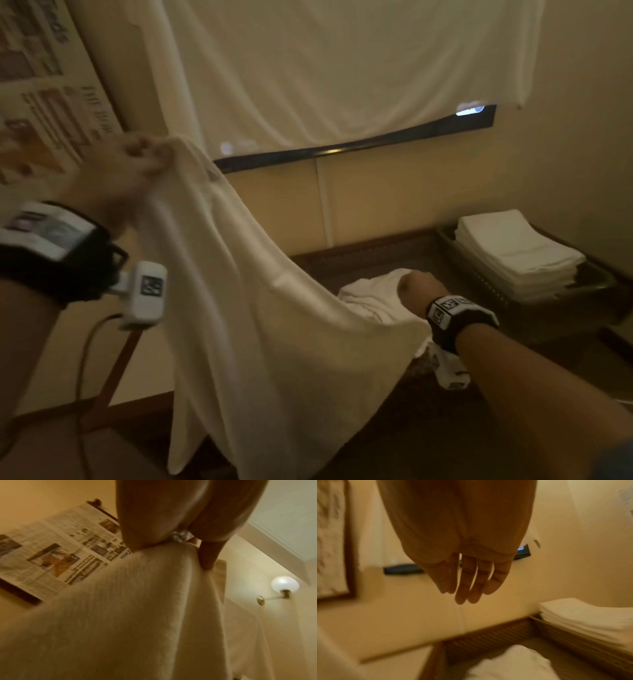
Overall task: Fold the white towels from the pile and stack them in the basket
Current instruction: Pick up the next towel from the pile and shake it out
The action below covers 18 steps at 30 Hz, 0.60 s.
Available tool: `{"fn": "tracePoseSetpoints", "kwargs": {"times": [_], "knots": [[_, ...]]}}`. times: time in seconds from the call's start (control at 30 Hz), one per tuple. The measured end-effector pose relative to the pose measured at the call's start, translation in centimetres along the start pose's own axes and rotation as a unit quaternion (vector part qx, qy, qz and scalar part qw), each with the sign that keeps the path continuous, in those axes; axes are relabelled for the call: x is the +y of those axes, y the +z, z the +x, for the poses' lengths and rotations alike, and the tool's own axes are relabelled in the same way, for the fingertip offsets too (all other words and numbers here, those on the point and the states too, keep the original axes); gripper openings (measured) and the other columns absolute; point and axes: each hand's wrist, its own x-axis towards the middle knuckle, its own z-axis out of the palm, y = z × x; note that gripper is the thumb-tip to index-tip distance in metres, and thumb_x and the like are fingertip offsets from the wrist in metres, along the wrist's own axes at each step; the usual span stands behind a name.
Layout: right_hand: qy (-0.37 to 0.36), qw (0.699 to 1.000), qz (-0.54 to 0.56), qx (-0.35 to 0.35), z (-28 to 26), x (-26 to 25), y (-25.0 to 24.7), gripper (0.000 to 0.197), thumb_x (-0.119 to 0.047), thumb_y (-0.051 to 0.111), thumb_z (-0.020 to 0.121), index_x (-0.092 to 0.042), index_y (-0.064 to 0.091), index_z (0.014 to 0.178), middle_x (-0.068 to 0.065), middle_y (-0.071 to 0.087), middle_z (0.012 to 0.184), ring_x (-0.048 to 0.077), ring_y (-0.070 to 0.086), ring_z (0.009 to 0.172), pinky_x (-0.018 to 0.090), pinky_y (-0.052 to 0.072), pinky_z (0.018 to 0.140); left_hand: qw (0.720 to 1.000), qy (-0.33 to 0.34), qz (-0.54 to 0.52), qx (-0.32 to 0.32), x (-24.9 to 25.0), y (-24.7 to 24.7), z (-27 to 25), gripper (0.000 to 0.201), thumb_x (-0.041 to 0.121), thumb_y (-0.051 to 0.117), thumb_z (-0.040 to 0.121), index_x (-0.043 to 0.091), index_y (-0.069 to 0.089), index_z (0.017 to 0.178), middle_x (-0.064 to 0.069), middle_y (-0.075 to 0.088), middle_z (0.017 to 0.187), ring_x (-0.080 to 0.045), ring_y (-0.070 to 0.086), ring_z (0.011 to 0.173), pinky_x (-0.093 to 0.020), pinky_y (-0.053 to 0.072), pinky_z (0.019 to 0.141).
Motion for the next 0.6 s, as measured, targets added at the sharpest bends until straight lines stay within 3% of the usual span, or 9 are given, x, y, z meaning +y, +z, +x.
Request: {"fn": "tracePoseSetpoints", "kwargs": {"times": [0.07, 0.13, 0.27, 0.37, 0.5, 0.6], "knots": [[-0.076, 0.988, 0.131, 0.032, -0.8, -4.8, -2.0, 0.016, -0.022, 0.058, 0.091, -0.016, 0.073, 0.092, 0.006, 0.072, 0.093, 0.022, 0.065, 0.087, 0.035, 0.053, 0.080, 0.998, 0.025, -0.011, -0.052, 3.2, 1.8, -2.8, 0.026, 0.052, 0.066, 0.085, 0.027, 0.072, 0.086, -0.008, 0.069, 0.089, -0.022, 0.062, 0.083, -0.040, 0.050, 0.080], [-0.167, 0.944, 0.278, 0.062, -2.4, -10.2, -4.5, 0.012, -0.022, 0.064, 0.090, -0.014, 0.073, 0.088, 0.001, 0.071, 0.081, 0.015, 0.064, 0.075, 0.036, 0.054, 0.075, 0.995, 0.032, -0.023, -0.090, 2.9, 2.8, -3.5, 0.021, 0.039, 0.068, 0.089, 0.019, 0.072, 0.090, -0.008, 0.069, 0.089, -0.018, 0.061, 0.081, -0.040, 0.051, 0.079], [-0.278, 0.857, 0.429, 0.059, -6.7, -19.7, -8.7, 0.017, -0.027, 0.061, 0.095, -0.014, 0.070, 0.101, 0.003, 0.072, 0.091, 0.016, 0.065, 0.066, 0.027, 0.055, 0.062, 0.989, 0.021, -0.039, -0.141, 1.8, 2.8, -4.0, 0.014, 0.040, 0.069, 0.087, 0.027, 0.072, 0.083, -0.002, 0.069, 0.086, -0.019, 0.064, 0.083, -0.041, 0.054, 0.076], [-0.297, 0.834, 0.460, 0.066, -8.1, -24.4, -9.1, 0.022, -0.030, 0.060, 0.095, -0.012, 0.069, 0.103, 0.005, 0.072, 0.094, 0.015, 0.064, 0.063, 0.024, 0.051, 0.059, 0.985, 0.031, -0.069, -0.153, 0.7, 1.0, -3.9, 0.010, 0.033, 0.068, 0.090, 0.025, 0.072, 0.086, -0.004, 0.068, 0.089, -0.019, 0.064, 0.084, -0.036, 0.051, 0.073], [-0.293, 0.811, 0.504, 0.040, -9.3, -28.9, -7.5, 0.014, -0.026, 0.063, 0.094, -0.015, 0.067, 0.102, 0.003, 0.068, 0.089, 0.008, 0.057, 0.061, 0.023, 0.048, 0.057, 0.985, 0.015, -0.090, -0.149, -0.7, -2.9, -3.9, 0.012, 0.034, 0.068, 0.090, 0.023, 0.072, 0.089, -0.007, 0.070, 0.091, -0.026, 0.066, 0.089, -0.044, 0.057, 0.078], [-0.264, 0.807, 0.519, 0.101, -9.8, -31.4, -6.5, 0.018, -0.031, 0.066, 0.091, -0.015, 0.067, 0.100, 0.002, 0.065, 0.094, 0.010, 0.058, 0.072, 0.028, 0.049, 0.065, 0.981, 0.003, -0.114, -0.156, -2.0, -5.3, -4.2, 0.013, 0.031, 0.069, 0.089, 0.019, 0.074, 0.090, -0.012, 0.071, 0.093, -0.025, 0.066, 0.088, -0.048, 0.056, 0.083]]}}
